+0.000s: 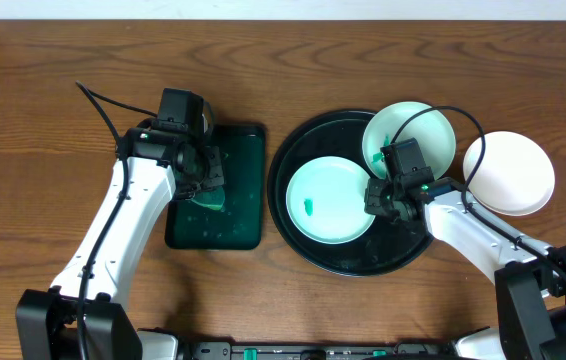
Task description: Clean dirty plates on tray and stack at the side
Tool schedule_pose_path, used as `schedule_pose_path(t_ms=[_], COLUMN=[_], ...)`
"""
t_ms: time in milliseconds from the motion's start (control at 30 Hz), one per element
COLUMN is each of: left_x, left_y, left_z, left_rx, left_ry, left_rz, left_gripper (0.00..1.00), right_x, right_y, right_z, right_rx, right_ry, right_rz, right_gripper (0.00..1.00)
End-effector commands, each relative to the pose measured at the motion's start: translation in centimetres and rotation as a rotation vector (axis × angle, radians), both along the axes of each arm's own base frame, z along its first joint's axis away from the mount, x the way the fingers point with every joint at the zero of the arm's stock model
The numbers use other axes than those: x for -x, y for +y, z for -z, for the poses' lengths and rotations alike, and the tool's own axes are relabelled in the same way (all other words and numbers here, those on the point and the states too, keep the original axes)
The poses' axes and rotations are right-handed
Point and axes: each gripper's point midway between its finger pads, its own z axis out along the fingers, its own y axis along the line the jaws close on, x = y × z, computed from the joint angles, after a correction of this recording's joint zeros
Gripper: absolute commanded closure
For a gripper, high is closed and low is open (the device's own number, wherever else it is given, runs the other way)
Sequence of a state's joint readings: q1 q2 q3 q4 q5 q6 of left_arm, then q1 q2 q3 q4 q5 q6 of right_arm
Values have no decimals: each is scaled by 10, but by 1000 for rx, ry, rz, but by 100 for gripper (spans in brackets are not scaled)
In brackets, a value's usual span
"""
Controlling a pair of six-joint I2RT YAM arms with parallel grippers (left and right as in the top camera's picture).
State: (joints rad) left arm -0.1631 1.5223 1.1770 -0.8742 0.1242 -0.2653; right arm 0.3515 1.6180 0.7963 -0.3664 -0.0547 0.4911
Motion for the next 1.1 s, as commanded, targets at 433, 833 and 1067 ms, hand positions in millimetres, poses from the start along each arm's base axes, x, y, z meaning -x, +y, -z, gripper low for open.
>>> schedule_pose_path(t_ms=[433, 833, 1067], left_x=[-3, -27, -46], left_y=[1, -3, 12], left_z=[-4, -12, -35], left_rx=[-7, 12, -61], left_ry=[-18, -122, -199], left_rz=[-9, -12, -80], left_gripper=[93, 93, 93], right_x=[4, 21, 18], right_y=[3, 12, 13], right_z=[0, 2, 1], right_rx=[-11, -70, -75], right_ry=[6, 84, 73], right_rz=[-13, -31, -32], right_gripper=[89, 99, 99])
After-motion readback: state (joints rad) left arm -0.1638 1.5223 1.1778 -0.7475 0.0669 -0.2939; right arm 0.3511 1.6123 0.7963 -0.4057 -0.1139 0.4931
